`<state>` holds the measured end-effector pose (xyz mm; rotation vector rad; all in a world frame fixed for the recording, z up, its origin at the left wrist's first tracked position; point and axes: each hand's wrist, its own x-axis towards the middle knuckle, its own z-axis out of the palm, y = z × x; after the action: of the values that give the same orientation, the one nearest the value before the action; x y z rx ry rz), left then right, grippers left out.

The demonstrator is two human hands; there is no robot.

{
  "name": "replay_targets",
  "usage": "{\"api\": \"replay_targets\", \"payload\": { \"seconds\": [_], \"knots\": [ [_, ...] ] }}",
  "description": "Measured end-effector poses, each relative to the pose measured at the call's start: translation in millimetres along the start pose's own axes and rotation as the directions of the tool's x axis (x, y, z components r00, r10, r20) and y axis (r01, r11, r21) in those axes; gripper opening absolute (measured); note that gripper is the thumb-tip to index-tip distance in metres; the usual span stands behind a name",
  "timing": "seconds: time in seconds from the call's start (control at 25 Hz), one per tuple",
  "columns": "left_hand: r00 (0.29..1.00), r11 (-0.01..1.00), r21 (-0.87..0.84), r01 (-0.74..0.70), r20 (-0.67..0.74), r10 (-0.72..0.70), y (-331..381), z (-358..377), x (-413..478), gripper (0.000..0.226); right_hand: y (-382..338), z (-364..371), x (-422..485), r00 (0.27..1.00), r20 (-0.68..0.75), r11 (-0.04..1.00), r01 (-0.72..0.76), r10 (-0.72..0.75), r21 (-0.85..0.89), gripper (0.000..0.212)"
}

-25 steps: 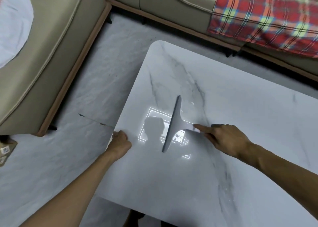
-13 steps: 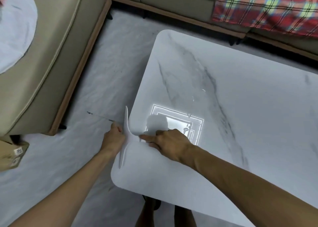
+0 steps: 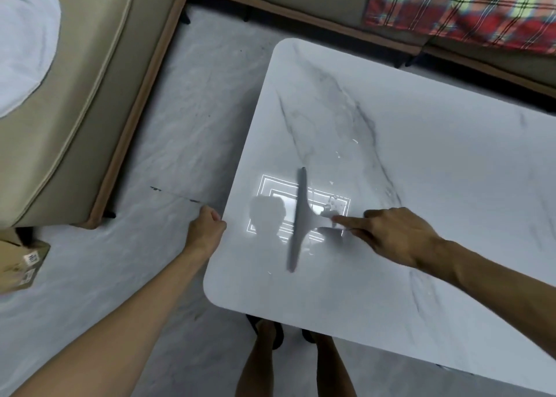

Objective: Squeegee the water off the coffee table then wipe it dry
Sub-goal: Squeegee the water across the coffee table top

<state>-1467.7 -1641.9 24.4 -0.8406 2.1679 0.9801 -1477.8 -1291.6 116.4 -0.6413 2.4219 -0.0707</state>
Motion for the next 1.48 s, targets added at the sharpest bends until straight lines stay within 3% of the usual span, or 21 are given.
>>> {"api": "replay_targets", "payload": {
  "seconds": [0.12,0.32,0.48,0.68,0.8,0.92,1.08,1.32,1.48],
  "knots": [
    [0.995,0.998,-0.047,0.031,-0.091,-0.035,-13.7,-9.2,-3.5,0.013,-66.2,13.4,44.0,0.986,-0.016,0.982,0.164,-0.163,0.093,0.042],
    [0.984,0.993,-0.019,0.116,-0.134,-0.118,-40.5,-17.3,-13.0,0.018,-146.5,50.3,85.0,0.928,0.027,0.928,0.372,-0.372,-0.029,0.044],
    [0.991,0.991,0.002,0.131,0.000,-0.131,-48.3,-6.4,-26.2,0.018,-93.2,51.8,61.9,0.934,0.013,0.933,0.358,-0.357,-0.034,0.050],
    [0.990,0.990,-0.041,0.134,0.059,-0.132,-42.7,5.6,-33.5,0.012,-19.6,22.0,16.9,0.978,0.058,0.973,0.206,-0.201,-0.100,0.042],
    [0.988,0.987,-0.092,0.130,-0.070,-0.137,-40.4,3.4,-36.7,0.010,-35.7,20.1,13.0,0.974,0.056,0.971,0.226,-0.221,-0.085,0.044],
    [0.965,0.991,-0.114,0.075,-0.242,-0.101,-44.9,-6.3,-37.5,0.012,-103.8,38.1,38.6,0.930,0.103,0.935,0.354,-0.352,-0.004,0.045],
    [0.942,0.996,-0.086,0.035,-0.329,-0.062,-52.5,-17.1,-38.0,0.023,-163.9,68.9,52.8,0.871,0.155,0.866,0.486,-0.467,-0.122,0.060],
    [0.991,0.999,0.027,0.028,-0.133,-0.024,-49.8,6.9,-40.6,0.006,-56.2,60.6,17.8,0.910,0.154,0.905,0.405,-0.385,-0.133,0.056],
    [0.999,0.994,0.109,0.014,0.027,-0.017,-33.8,34.7,-42.0,0.016,19.9,40.8,-21.5,0.963,0.041,0.943,0.270,-0.267,-0.194,0.050]
  ]
}}
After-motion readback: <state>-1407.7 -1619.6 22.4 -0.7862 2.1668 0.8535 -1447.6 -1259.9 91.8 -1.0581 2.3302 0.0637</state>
